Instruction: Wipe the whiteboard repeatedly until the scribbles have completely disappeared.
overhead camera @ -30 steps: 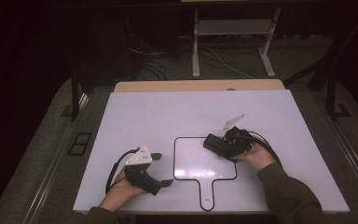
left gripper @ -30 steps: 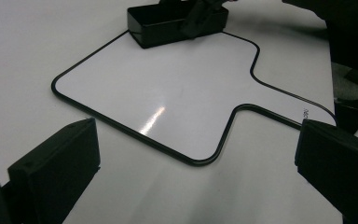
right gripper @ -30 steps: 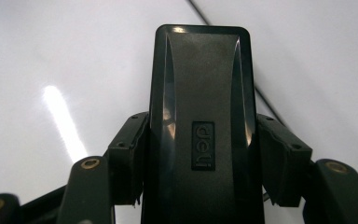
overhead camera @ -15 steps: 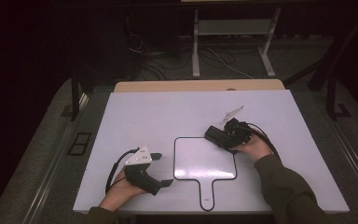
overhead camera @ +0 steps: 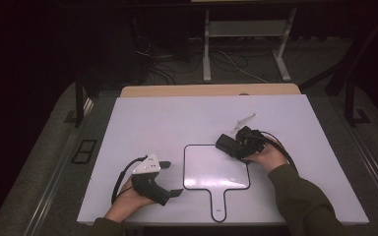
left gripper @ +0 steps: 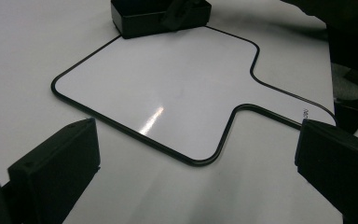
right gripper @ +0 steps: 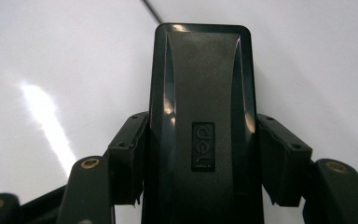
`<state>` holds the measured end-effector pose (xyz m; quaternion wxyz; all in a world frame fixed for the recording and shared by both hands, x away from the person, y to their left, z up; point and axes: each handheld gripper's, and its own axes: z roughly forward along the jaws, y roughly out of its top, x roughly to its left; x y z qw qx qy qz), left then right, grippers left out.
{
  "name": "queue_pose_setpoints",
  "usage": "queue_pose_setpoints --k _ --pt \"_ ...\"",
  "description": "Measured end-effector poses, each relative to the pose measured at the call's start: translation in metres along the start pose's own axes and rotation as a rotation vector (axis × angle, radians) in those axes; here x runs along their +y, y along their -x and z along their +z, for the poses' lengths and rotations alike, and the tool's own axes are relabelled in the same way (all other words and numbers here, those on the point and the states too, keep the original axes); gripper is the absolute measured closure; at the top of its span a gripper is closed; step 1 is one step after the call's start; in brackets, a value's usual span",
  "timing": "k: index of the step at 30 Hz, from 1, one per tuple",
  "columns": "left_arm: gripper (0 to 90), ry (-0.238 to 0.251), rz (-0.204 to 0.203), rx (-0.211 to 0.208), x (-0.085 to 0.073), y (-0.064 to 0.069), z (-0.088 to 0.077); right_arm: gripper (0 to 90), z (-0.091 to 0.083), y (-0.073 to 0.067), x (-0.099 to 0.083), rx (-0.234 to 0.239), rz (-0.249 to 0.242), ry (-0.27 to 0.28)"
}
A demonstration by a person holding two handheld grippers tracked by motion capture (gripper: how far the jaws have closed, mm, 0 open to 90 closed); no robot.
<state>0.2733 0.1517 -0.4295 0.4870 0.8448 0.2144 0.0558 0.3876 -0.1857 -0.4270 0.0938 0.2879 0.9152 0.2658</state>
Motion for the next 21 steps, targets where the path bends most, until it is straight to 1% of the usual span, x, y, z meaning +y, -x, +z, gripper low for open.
queue_pose_setpoints --k 2,6,10,13,15,17,19,20,21 --pt "0.0 0.001 0.000 0.001 0.000 0.001 0.000 39.1 0.000 0.002 0.000 0.002 -0.007 -0.002" --pt "0.0 0.002 0.001 0.001 0.000 0.000 -0.001 39.1 0.001 0.012 0.000 -0.007 0.048 0.014" --pt "0.0 0.006 -0.001 0.000 0.000 0.000 0.000 39.1 0.002 0.020 0.001 -0.028 0.074 0.013" --pt "0.0 0.005 0.001 0.001 0.000 0.000 0.000 39.1 0.003 0.025 0.002 -0.032 0.091 0.012" --pt "0.0 0.003 0.001 0.000 0.000 0.000 -0.001 39.1 0.003 0.023 0.002 -0.037 0.083 0.014" --pt "0.0 0.001 0.002 0.000 0.000 0.000 0.000 39.1 0.002 0.018 0.002 -0.042 0.066 0.002" --pt "0.0 0.001 0.002 0.000 0.000 0.000 0.000 39.1 0.002 0.011 0.003 -0.030 0.047 -0.005" --pt "0.0 0.002 0.002 0.001 0.000 0.000 -0.001 39.1 0.001 0.008 0.002 -0.029 0.021 -0.010" --pt "0.0 0.003 0.001 0.000 0.000 0.000 -0.001 39.0 0.001 0.004 0.001 -0.016 0.022 -0.007"
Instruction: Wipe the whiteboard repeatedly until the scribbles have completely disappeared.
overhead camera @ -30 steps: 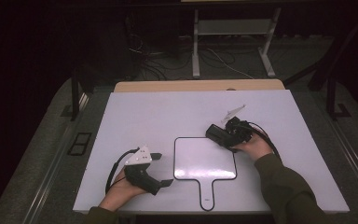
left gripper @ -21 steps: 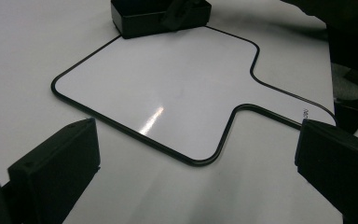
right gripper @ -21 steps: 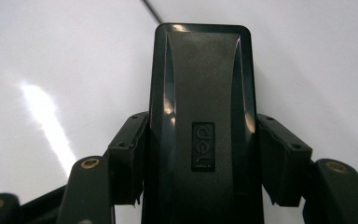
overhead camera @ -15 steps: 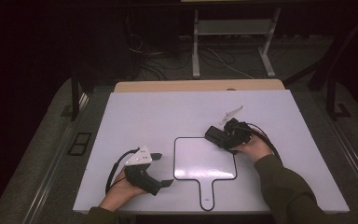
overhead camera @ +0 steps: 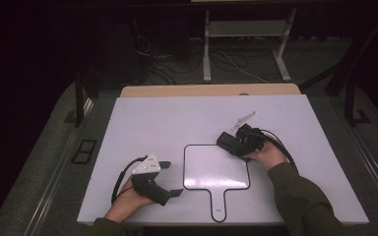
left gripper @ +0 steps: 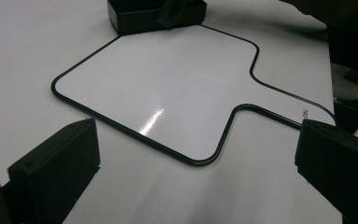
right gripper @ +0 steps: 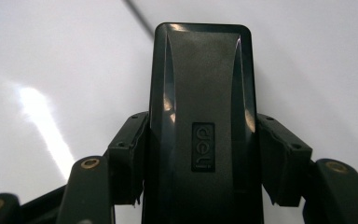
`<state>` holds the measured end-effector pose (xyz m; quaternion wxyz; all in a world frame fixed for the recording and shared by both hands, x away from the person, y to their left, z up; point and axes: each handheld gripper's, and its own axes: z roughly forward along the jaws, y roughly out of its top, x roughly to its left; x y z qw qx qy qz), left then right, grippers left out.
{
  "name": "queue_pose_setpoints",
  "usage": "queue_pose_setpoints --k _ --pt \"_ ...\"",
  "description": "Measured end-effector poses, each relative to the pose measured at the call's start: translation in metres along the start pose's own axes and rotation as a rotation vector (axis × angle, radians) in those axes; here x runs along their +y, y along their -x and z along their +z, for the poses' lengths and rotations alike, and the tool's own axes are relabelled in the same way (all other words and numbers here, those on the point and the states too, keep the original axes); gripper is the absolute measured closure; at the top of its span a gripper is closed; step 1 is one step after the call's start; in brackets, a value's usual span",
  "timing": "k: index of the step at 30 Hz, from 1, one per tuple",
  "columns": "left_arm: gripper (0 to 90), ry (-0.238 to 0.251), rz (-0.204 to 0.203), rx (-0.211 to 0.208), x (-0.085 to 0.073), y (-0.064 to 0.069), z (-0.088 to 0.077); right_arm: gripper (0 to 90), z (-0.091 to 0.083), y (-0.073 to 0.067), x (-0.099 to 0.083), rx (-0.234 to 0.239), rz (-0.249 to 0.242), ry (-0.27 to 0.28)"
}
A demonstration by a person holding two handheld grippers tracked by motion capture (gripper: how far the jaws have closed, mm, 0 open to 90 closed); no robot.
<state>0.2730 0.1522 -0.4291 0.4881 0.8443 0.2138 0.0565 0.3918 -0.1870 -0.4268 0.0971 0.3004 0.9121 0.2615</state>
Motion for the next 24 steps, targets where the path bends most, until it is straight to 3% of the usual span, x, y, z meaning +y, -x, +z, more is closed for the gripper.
queue_pose_setpoints --k 14,18,22,24 --pt "0.0 0.000 0.001 0.004 0.001 0.001 0.000 39.1 -0.020 -0.048 -0.031 0.074 -0.106 0.011" --pt "0.0 0.005 0.000 0.004 0.000 0.001 0.000 39.1 -0.027 -0.061 -0.041 0.100 -0.116 0.017" --pt "0.0 0.000 0.002 0.003 0.001 0.001 0.000 39.1 -0.032 -0.070 -0.049 0.109 -0.154 0.012" --pt "0.0 -0.001 0.004 0.002 0.001 0.001 0.001 39.1 -0.032 -0.071 -0.049 0.122 -0.146 0.015"
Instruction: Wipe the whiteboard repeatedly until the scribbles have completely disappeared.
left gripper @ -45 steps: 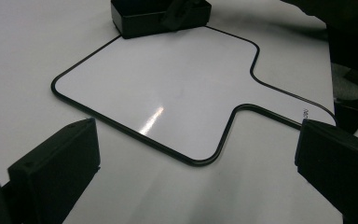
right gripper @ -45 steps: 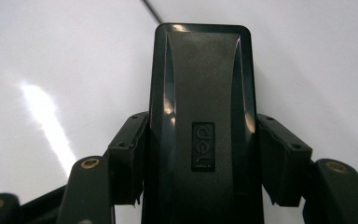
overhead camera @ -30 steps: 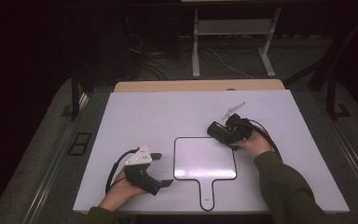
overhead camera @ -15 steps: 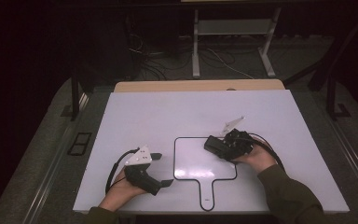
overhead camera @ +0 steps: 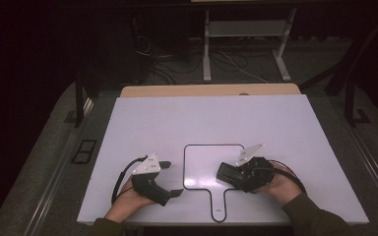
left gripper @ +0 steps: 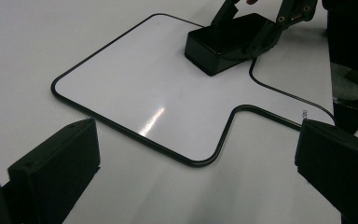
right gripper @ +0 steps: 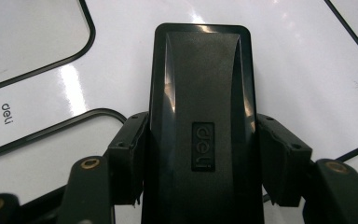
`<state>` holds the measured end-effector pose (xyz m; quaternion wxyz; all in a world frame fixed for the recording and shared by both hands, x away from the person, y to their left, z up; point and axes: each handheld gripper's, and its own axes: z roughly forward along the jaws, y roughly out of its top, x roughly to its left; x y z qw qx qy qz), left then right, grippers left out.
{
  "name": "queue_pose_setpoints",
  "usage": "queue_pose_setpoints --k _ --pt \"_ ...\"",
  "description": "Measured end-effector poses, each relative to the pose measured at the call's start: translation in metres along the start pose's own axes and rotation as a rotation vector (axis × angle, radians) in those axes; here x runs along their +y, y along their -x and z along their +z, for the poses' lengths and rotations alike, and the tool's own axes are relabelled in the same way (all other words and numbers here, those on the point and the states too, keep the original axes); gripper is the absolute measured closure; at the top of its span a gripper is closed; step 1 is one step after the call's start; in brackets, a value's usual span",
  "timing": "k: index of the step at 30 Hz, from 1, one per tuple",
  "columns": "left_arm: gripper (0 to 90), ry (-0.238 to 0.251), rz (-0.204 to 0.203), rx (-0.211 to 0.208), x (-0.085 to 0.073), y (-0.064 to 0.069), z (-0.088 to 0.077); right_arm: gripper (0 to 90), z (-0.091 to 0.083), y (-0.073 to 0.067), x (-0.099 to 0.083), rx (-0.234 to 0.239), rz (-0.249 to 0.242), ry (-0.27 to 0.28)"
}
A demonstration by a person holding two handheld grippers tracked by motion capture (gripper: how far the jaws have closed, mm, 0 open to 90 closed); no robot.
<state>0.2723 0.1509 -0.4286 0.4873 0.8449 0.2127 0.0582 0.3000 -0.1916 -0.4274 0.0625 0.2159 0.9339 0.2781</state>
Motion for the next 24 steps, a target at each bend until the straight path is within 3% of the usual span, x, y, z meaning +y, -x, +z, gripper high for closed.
queue_pose_setpoints --k 15,24 --pt "0.0 0.004 -0.006 0.000 -0.001 0.000 0.000 39.1 0.016 0.060 0.023 -0.065 0.122 0.014" --pt "0.0 0.006 -0.005 -0.002 -0.001 -0.001 0.000 39.1 0.021 0.078 0.030 -0.084 0.161 0.013"
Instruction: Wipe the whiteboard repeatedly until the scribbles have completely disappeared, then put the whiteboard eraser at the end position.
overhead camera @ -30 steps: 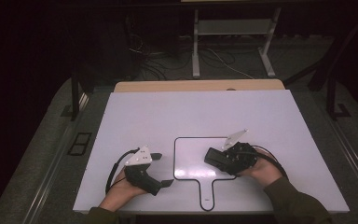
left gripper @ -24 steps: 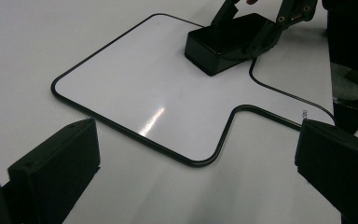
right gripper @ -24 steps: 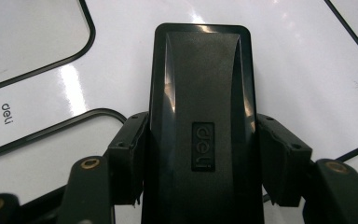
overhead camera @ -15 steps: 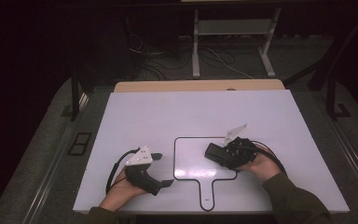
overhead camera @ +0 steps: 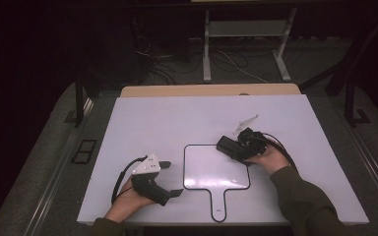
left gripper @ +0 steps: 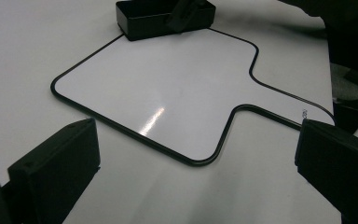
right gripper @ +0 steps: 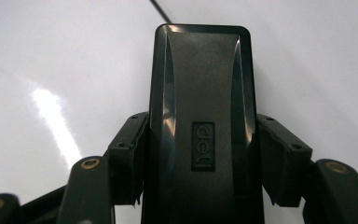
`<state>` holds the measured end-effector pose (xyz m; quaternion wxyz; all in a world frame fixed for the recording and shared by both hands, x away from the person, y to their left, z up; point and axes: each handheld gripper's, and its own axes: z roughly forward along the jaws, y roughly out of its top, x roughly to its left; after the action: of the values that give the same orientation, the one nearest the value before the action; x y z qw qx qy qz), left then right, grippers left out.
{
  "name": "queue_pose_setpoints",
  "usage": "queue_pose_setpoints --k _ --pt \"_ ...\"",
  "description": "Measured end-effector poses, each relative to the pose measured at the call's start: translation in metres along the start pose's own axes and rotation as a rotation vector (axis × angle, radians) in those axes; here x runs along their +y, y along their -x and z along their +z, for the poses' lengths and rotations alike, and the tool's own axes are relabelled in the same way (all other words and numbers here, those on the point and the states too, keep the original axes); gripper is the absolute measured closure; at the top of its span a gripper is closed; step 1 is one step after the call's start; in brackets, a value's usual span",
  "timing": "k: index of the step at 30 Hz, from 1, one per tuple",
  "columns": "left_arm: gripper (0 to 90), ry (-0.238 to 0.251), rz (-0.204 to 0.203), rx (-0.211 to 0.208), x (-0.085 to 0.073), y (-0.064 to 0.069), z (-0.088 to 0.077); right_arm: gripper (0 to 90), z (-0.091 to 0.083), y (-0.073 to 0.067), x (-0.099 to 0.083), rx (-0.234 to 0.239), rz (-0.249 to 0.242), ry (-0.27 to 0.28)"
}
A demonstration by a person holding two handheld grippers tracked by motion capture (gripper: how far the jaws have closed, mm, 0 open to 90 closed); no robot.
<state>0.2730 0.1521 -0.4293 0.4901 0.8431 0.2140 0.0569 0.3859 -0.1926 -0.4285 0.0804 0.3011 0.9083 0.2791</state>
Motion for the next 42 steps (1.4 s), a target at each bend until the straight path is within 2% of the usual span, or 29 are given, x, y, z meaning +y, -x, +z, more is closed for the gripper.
queue_pose_setpoints --k 14,26,30,36,42 --pt "0.0 0.000 -0.001 0.000 0.000 -0.001 0.000 39.1 0.005 0.012 0.005 -0.024 0.032 0.022" --pt "0.0 0.004 -0.008 0.000 -0.001 -0.003 0.000 39.0 -0.017 0.018 0.008 -0.005 0.084 0.103" --pt "0.0 0.001 -0.004 0.002 0.000 -0.003 0.000 39.0 -0.020 0.018 0.011 -0.005 0.075 0.119" --pt "0.0 -0.002 -0.002 0.000 0.001 -0.001 0.001 39.1 -0.025 0.019 0.023 -0.011 0.082 0.141" --pt "0.0 0.000 0.002 -0.002 0.001 -0.002 0.001 39.0 -0.023 0.025 0.041 -0.016 0.078 0.140"
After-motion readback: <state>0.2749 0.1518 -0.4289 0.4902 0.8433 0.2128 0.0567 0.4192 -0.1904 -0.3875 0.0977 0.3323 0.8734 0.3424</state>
